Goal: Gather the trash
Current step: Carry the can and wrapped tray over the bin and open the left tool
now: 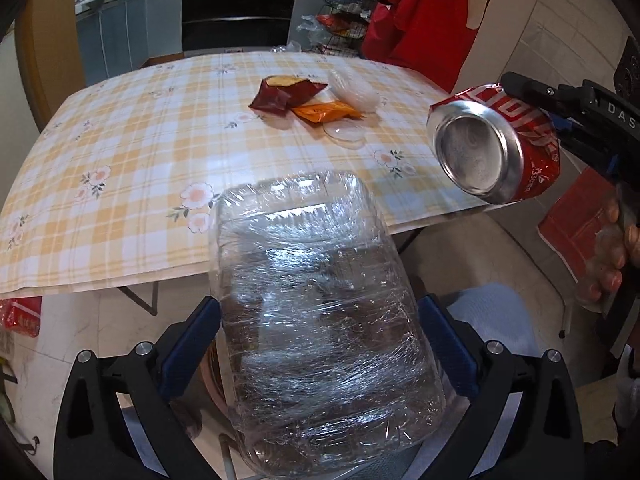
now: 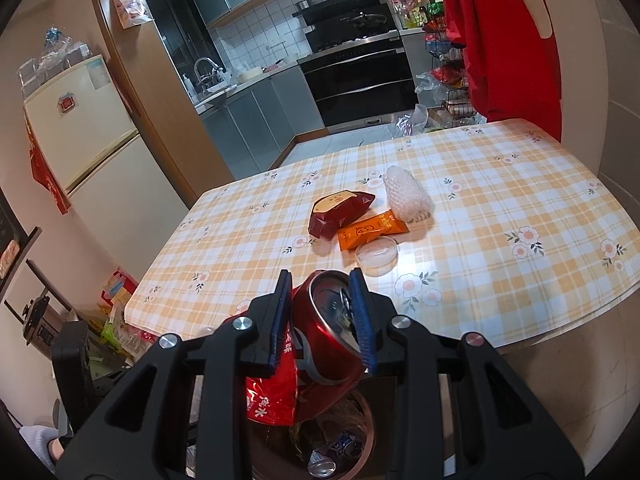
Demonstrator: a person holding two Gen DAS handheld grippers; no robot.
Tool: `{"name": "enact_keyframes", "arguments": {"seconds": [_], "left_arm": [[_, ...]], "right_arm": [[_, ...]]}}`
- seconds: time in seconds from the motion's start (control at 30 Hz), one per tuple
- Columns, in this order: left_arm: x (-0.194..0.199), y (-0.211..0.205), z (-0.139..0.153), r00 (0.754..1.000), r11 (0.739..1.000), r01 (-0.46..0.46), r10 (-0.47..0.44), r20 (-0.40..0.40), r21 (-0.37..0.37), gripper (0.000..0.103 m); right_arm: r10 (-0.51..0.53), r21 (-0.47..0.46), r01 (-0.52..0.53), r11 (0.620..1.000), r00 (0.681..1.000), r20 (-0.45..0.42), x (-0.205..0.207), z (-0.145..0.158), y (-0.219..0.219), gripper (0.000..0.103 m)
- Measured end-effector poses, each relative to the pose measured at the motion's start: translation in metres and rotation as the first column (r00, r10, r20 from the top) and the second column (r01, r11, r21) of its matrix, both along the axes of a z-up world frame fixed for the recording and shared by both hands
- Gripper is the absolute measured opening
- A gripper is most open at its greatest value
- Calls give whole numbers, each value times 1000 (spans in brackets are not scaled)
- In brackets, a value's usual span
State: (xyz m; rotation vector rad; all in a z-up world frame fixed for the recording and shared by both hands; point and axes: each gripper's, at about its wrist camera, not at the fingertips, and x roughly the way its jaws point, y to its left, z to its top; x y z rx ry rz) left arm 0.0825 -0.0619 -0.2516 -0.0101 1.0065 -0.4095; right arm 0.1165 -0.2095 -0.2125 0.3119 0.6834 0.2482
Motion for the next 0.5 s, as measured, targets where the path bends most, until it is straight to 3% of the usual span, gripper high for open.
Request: {"name": "enact_keyframes", "arguments": {"seconds": [0.3,0.5], "left_arm": [[15,15,-9,998,998,-60,59,-21,-29,97],[21,51,10,980,979,-191,194,34,-73,97]], "right_arm": [[6,5,-6,1000,999,-48,13,-18,2,32],[35,3,-35,999,996,-79,17,-29,13,32]]}}
